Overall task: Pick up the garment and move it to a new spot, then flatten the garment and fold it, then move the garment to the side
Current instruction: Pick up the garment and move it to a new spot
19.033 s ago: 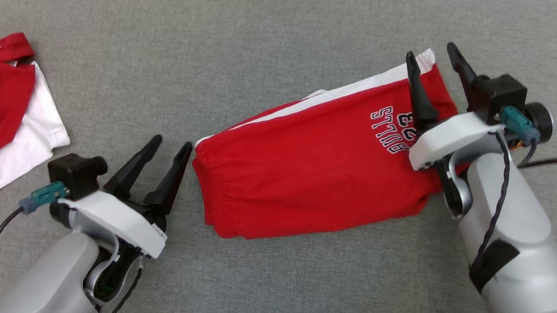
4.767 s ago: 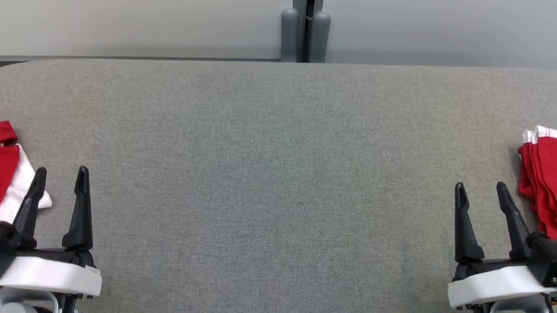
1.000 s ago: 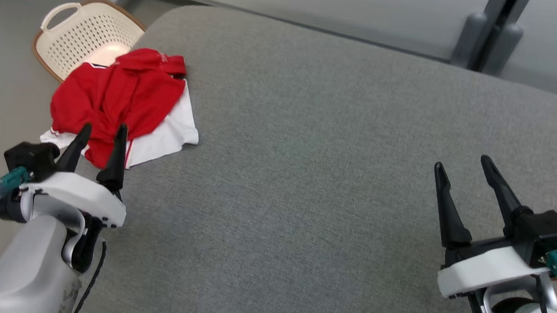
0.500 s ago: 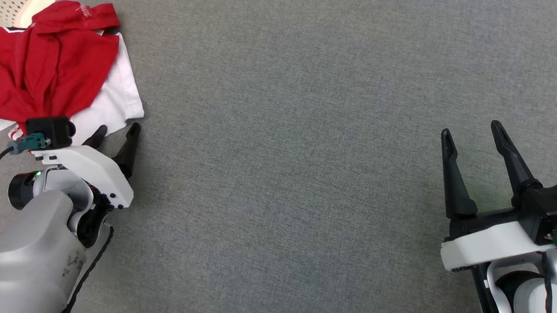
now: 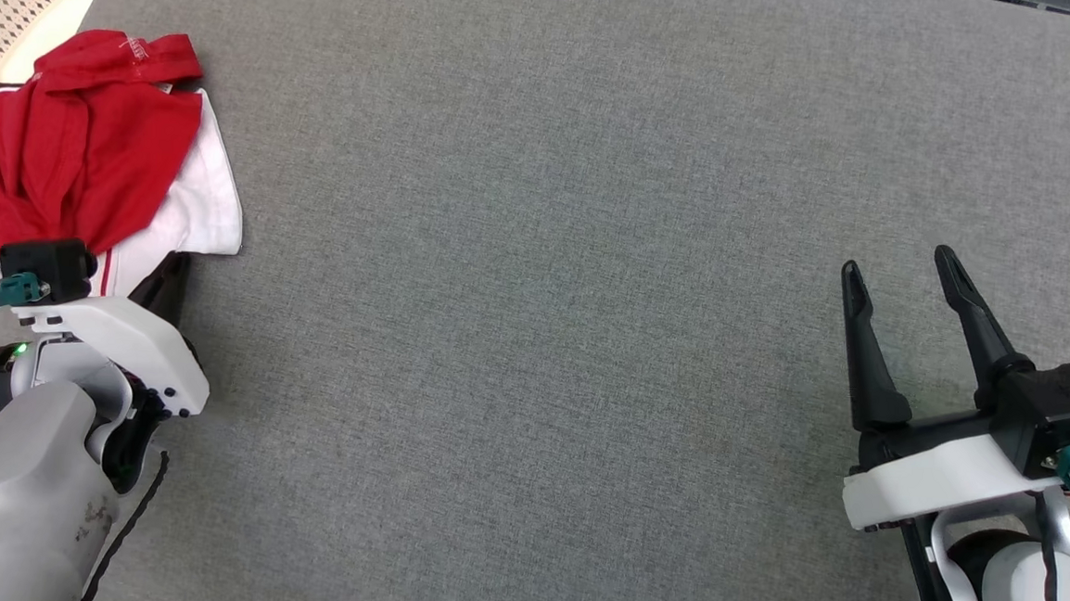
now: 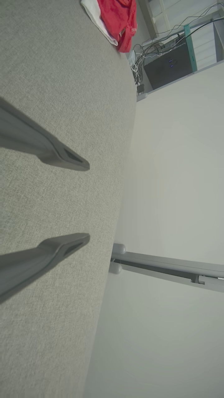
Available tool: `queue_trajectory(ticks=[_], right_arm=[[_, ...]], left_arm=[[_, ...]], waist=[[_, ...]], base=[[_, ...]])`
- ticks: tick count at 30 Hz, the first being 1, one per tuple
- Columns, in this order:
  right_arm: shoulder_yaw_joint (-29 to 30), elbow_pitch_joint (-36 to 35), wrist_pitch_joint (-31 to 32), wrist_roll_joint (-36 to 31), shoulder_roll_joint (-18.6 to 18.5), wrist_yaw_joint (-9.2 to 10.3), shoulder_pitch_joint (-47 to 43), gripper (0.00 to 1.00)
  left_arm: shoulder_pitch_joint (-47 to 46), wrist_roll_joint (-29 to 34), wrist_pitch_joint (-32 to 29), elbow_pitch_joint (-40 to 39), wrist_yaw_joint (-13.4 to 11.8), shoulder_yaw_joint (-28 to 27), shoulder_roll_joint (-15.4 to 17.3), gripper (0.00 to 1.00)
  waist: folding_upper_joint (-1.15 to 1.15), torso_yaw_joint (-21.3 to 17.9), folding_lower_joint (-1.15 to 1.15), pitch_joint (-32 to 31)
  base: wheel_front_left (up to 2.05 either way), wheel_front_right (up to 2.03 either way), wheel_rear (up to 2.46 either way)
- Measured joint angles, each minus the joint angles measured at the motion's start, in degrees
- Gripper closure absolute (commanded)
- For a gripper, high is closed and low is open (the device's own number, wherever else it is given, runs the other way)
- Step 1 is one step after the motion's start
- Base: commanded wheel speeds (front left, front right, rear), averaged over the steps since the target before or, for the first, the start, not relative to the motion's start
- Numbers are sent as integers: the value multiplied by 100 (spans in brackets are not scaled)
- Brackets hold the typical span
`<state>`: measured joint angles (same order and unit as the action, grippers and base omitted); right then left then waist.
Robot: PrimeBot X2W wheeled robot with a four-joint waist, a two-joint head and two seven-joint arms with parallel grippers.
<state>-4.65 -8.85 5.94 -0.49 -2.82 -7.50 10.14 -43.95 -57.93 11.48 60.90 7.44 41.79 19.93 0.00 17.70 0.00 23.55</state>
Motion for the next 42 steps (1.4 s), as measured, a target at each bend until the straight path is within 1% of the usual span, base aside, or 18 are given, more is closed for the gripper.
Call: queue_trajectory(ticks=[3,7,8,9,11,13,17,22,23,26,30,35,39,42], right_arm=[[38,20,-23,45,0,0,-75,0],[88,62,-82,119,0,0,-174,0],[102,81,-90,146,0,0,-211,0],[136,121,-141,224,0,-1,-280,0],[168,163,-189,303,-1,0,-364,0],[188,191,-210,371,-2,-1,-448,0],[232,243,-294,513,-1,0,-625,0],[261,270,-347,657,-3,0,-822,0],[261,270,-347,657,-3,0,-822,0],[285,264,-377,757,0,0,-951,0],[336,233,-386,788,-1,0,-1071,0],[304,152,-394,816,0,0,-1109,0],[274,92,-428,844,0,0,-1112,0],[240,68,-477,878,-3,0,-1107,0]], left_arm=[[-1,14,191,44,-1,164,77,100],[-13,93,334,34,0,172,210,100],[-27,202,335,-48,0,63,268,100],[-88,457,343,-345,-1,-312,412,100],[-12,824,345,-735,-48,-757,521,100],[261,1202,350,-1138,-137,-1180,575,100],[862,1915,350,-2025,-236,-1962,604,100],[1515,2572,349,-3095,-246,-2619,545,100],[1515,2572,349,-3095,-246,-2619,545,100],[1859,2838,349,-3713,-240,-2846,488,100],[2187,3029,350,-4524,-212,-2961,414,100],[2461,3061,310,-5403,-189,-2813,376,100],[2519,3069,53,-6056,-141,-2428,257,100],[2493,3081,-122,-6400,-92,-2047,153,100]], waist=[[0,-4,0,-91],[0,14,0,-290],[0,21,0,-350],[0,41,0,-486],[0,54,0,-644],[0,61,0,-807],[0,54,0,-1152],[0,-15,0,-1541],[0,-15,0,-1541],[0,-103,0,-1741],[0,-308,0,-1894],[0,-680,0,-1968],[0,-1061,0,-1949],[0,-1386,0,-1879]], base=[[0,0,0],[0,0,0],[0,0,0],[0,0,0],[0,0,0],[0,0,0],[0,0,0],[0,0,0],[0,0,0],[0,0,0],[0,0,0],[0,0,0],[0,0,0],[0,0,0]])
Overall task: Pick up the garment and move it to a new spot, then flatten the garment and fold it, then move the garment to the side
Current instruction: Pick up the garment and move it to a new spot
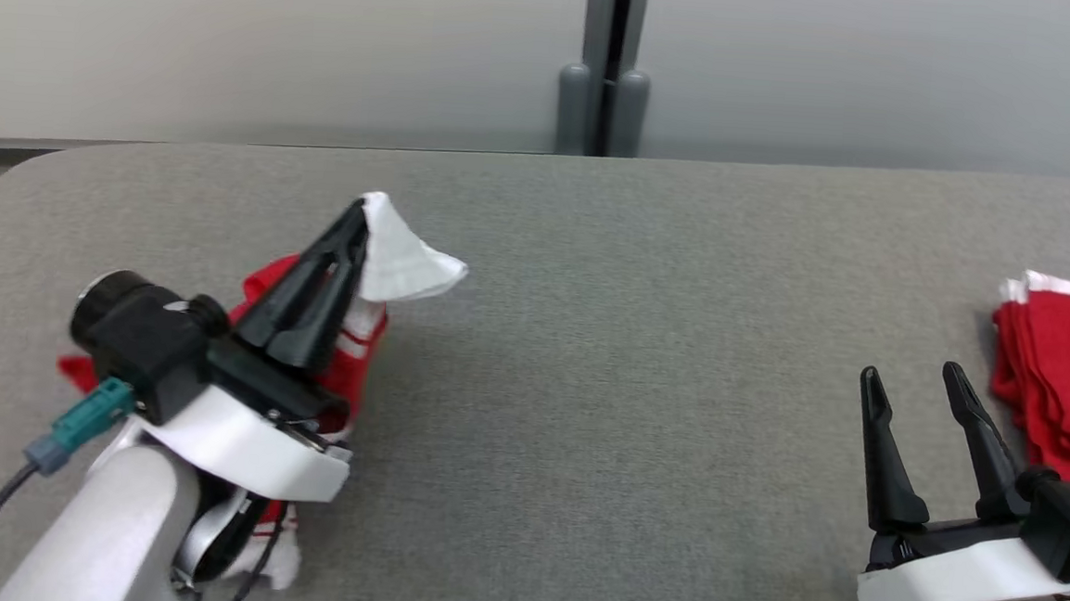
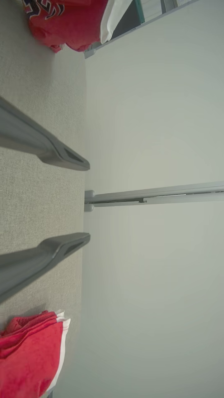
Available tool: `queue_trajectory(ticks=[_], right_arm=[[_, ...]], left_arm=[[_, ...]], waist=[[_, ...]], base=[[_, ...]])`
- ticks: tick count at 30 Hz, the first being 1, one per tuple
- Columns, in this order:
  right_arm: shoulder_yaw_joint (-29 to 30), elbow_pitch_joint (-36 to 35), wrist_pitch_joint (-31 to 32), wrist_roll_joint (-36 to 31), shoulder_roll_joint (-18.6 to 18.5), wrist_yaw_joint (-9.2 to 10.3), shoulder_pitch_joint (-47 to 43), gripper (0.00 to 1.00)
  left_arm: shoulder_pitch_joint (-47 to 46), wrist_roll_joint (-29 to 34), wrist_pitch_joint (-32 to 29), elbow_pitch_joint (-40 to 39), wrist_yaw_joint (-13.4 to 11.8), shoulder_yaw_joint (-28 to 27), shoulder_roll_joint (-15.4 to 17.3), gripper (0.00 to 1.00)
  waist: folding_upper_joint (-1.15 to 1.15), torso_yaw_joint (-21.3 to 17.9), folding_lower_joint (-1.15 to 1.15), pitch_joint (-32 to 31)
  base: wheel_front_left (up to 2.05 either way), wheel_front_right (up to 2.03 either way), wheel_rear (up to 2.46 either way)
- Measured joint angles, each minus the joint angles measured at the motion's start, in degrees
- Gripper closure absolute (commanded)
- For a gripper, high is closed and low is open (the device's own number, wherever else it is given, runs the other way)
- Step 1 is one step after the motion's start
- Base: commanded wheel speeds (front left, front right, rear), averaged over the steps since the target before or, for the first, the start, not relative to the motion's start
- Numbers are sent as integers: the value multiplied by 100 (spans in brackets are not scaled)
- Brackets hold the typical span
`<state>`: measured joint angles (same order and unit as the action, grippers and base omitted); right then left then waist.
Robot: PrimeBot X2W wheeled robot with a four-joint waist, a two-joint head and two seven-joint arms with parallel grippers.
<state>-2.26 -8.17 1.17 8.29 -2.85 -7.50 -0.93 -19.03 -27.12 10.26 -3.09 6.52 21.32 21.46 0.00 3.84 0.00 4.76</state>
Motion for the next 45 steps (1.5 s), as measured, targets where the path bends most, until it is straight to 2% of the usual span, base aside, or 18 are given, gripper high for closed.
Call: queue_trajectory(ticks=[4,12,17,22,23,24,31,34,40,45], right_arm=[[-75,-18,-108,62,-1,0,38,0],[-154,9,-468,231,-5,1,75,0],[-249,64,-723,337,-3,0,60,0],[-289,154,-879,353,-1,0,76,0],[-281,178,-886,353,-2,0,91,0],[-279,201,-907,352,-1,0,104,0],[-316,391,-870,257,1,0,214,0],[-321,454,-803,216,3,0,241,0],[-246,491,-606,144,2,0,260,0],[-216,489,-438,66,1,0,255,0]], left_arm=[[-297,43,-144,-190,51,519,-169,100],[-973,82,-297,-96,75,1209,-412,100],[-998,49,-532,385,83,1651,-296,100],[-998,-67,-619,713,91,2183,-64,100],[-998,-115,-620,742,91,2267,-26,57],[-999,-125,-611,748,91,2360,10,0],[-653,-316,-176,756,66,2557,130,0],[-387,-441,88,748,-171,2364,129,0],[-12,-722,399,701,-764,1611,75,0],[233,-797,464,747,-1089,943,19,0]], waist=[[0,-470,0,172],[0,-1441,0,700],[0,-1819,0,1195],[0,-2023,0,1609],[0,-2038,0,1666],[0,-2038,0,1703],[0,-1816,0,1479],[0,-1676,0,1295],[0,-1267,0,969],[0,-899,0,690]], base=[[0,0,0],[0,0,0],[0,0,0],[0,0,0],[0,0,0],[0,0,0],[0,0,0],[0,0,0],[0,0,0],[0,0,0]])
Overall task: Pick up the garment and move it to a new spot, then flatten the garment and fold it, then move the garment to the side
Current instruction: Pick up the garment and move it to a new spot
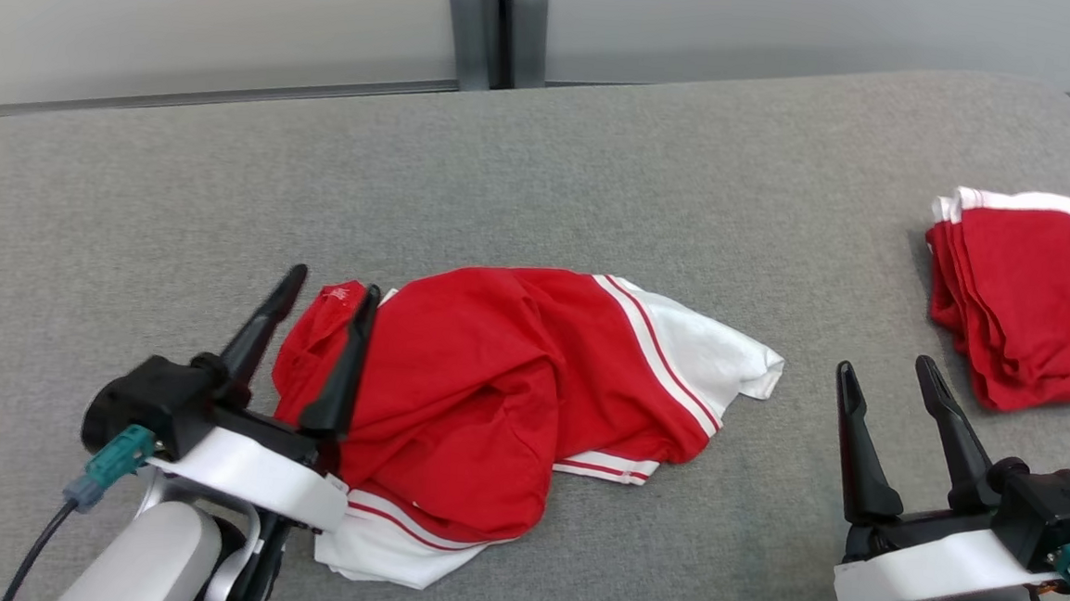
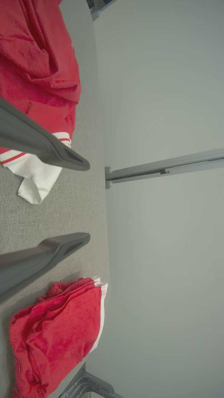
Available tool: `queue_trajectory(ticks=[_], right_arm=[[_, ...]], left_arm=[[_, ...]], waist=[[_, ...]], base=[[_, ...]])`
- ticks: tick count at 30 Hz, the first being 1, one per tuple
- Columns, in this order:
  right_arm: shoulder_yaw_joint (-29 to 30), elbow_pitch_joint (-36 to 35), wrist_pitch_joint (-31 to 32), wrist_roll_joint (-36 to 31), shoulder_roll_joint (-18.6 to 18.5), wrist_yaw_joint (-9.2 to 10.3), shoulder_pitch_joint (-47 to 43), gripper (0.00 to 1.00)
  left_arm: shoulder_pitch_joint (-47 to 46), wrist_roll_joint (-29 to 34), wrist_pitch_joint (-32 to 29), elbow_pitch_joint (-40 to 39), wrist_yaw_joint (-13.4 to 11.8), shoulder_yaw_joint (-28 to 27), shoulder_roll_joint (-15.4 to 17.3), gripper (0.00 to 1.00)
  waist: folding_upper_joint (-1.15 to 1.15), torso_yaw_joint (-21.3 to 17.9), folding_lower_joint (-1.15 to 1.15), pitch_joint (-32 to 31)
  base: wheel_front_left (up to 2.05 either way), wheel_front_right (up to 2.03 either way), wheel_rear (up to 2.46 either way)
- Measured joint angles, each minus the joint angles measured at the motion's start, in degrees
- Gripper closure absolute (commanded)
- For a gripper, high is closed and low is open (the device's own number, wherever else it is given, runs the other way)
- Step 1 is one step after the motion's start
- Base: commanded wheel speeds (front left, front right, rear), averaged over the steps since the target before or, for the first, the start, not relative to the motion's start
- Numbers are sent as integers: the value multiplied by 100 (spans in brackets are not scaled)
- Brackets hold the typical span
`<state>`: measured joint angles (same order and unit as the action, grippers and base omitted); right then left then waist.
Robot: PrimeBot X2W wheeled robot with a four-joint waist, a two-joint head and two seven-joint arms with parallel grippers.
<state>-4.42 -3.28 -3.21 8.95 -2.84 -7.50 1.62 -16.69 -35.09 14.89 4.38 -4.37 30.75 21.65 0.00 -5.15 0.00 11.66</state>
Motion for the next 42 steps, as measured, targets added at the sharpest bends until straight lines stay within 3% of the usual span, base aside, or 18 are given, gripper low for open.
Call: queue_trajectory(ticks=[7,14,15,19,23,42], right_arm=[[15,-20,209,-12,1,0,-91,0],[64,-37,341,-12,2,0,-291,0],[82,-58,375,-11,1,0,-355,0],[92,-78,443,-12,1,0,-492,0],[115,-79,501,-13,1,0,-652,0],[252,-156,608,-44,0,0,-956,0]], left_arm=[[470,118,9,-52,-71,-1206,-231,0],[1011,327,9,115,291,-2065,-218,0],[1151,335,10,196,435,-2154,-200,0],[1385,377,9,402,583,-2169,-108,0],[1567,392,8,463,580,-2148,-90,0],[2096,528,-211,257,353,-1923,-3,0]], waist=[[0,428,0,-404],[0,669,0,-806],[0,705,0,-900],[0,724,0,-1067],[0,699,0,-1226],[0,623,0,-1528]], base=[[0,0,0],[0,0,0],[0,0,0],[0,0,0],[0,0,0],[0,0,0]])
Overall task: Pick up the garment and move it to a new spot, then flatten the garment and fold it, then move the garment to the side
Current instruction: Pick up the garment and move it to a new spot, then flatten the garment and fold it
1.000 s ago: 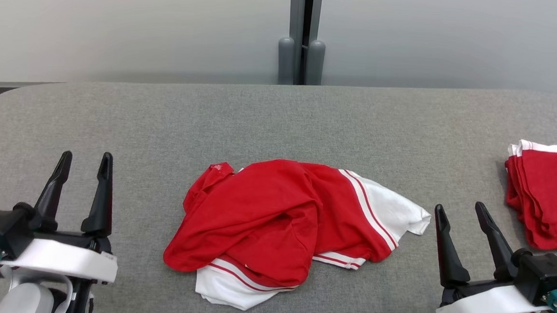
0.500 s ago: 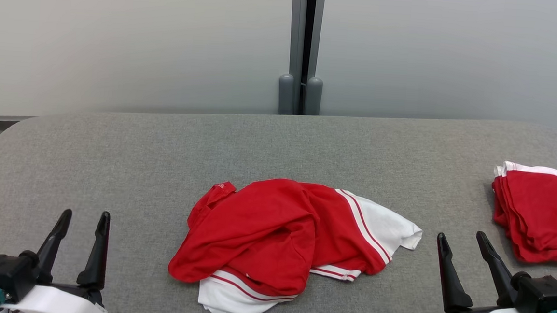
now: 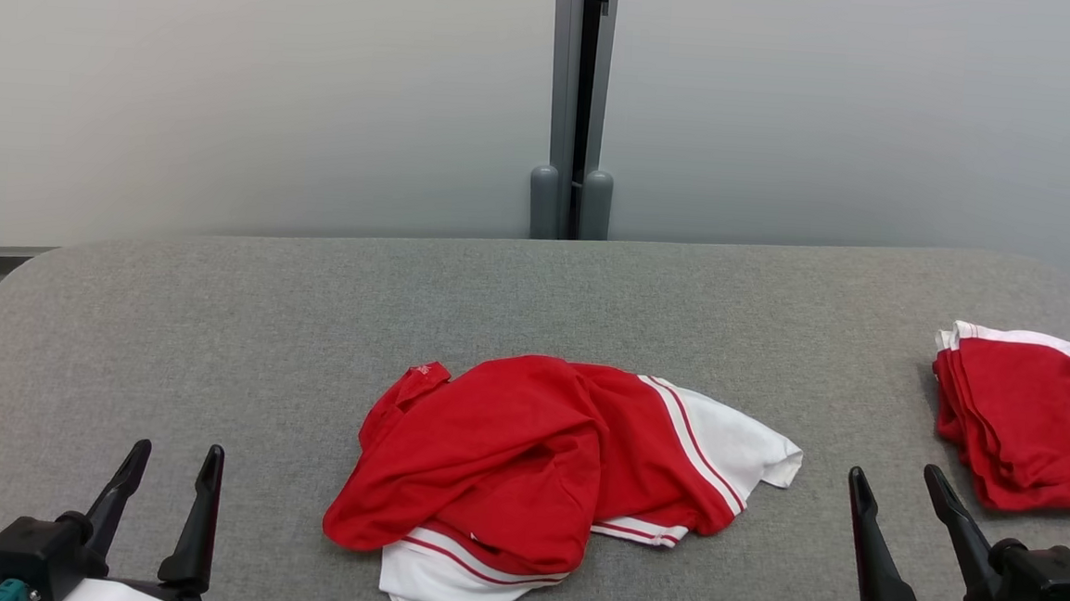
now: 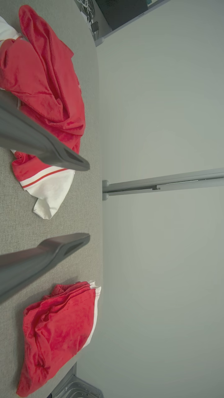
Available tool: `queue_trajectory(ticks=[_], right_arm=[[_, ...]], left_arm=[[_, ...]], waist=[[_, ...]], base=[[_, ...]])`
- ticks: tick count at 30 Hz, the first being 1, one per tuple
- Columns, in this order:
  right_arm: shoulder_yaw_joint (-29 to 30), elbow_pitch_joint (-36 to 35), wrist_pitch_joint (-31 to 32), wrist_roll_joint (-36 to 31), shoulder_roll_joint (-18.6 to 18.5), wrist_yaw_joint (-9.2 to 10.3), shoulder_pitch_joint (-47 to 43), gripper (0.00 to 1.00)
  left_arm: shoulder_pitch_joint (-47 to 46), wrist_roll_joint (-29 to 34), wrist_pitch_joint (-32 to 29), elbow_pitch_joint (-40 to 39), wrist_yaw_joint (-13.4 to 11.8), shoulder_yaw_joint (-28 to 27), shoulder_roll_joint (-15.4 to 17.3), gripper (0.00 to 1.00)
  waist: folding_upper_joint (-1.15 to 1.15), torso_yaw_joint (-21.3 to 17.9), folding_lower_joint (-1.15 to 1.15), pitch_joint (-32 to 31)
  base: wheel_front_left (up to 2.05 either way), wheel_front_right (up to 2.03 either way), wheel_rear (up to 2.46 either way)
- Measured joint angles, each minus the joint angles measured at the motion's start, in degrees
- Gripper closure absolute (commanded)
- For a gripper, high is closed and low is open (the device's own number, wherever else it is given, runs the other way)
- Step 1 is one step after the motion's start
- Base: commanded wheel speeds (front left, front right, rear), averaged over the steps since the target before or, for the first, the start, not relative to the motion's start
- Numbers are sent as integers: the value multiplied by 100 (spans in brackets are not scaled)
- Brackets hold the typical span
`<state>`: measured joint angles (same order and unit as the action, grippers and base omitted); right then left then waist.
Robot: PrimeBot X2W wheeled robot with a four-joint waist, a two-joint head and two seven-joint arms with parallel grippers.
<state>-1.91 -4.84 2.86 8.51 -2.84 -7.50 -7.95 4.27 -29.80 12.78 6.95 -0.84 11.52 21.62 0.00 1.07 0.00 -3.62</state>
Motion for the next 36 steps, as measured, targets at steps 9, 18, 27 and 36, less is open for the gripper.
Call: queue_trajectory(ticks=[9,18,27,36], right_arm=[[-8,1,-1,26,0,0,-5,0],[12,-4,-7,26,0,0,-5,0],[27,-24,-7,34,0,1,-3,0],[-123,-102,1,33,1,0,124,0]], left_arm=[[32,-1,-68,-131,-57,31,57,0],[86,-4,-116,-220,-89,63,78,0],[81,-3,-224,-270,-104,193,113,0],[-380,82,-581,87,389,869,-44,0]], waist=[[0,23,0,1],[0,31,0,16],[0,55,0,80],[0,5,0,453]], base=[[0,0,0],[0,0,0],[0,0,0],[0,0,0]])
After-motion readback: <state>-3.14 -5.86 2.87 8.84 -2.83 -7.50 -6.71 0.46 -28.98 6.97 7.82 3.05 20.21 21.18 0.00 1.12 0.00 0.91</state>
